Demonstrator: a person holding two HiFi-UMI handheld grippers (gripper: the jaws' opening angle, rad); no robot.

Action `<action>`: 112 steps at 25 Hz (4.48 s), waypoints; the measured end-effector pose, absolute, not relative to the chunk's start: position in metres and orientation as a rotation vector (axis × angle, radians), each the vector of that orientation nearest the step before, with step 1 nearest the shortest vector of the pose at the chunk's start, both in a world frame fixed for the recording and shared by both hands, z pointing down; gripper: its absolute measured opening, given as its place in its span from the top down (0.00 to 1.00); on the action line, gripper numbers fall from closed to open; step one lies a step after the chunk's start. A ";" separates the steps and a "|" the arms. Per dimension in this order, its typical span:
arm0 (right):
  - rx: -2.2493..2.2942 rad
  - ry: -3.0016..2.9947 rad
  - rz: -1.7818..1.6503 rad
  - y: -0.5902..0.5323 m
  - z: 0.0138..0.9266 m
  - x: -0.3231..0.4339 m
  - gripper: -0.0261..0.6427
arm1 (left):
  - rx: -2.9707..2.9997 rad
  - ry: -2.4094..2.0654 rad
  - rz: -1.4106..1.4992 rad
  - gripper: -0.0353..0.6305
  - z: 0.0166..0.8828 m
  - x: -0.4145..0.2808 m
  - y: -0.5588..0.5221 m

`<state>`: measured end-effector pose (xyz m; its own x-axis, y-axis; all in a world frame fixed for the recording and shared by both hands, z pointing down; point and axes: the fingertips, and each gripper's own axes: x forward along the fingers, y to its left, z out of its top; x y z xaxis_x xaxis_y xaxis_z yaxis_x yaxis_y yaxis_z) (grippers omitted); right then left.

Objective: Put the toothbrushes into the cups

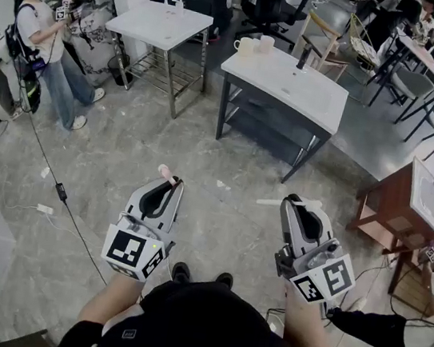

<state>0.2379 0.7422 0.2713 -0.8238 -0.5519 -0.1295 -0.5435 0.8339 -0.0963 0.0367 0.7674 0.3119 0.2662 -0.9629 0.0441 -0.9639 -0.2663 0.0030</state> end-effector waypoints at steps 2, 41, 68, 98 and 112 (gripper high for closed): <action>-0.855 2.864 -0.084 0.745 0.272 0.235 0.88 | 2.480 -1.884 0.053 0.89 0.312 0.035 0.770; -0.827 2.867 -0.249 0.656 0.309 0.123 0.88 | 2.450 -1.826 0.094 0.89 0.356 -0.067 0.685; -0.751 2.865 -0.330 0.356 0.315 0.173 0.88 | 2.428 -1.852 0.144 0.89 0.347 -0.014 0.385; -0.905 2.919 -0.193 0.006 0.314 -0.021 0.88 | 2.543 -1.739 0.124 0.89 0.350 -0.166 0.023; -0.839 2.960 -0.248 -0.143 0.344 -0.026 0.88 | 2.443 -1.811 0.055 0.89 0.360 -0.162 -0.124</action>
<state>-0.0261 -0.1429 0.3440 -0.8507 -0.5256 -0.0092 -0.5167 0.8394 -0.1687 -0.1622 -0.1242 0.3595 0.2919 -0.9523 0.0886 -0.9560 -0.2876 0.0588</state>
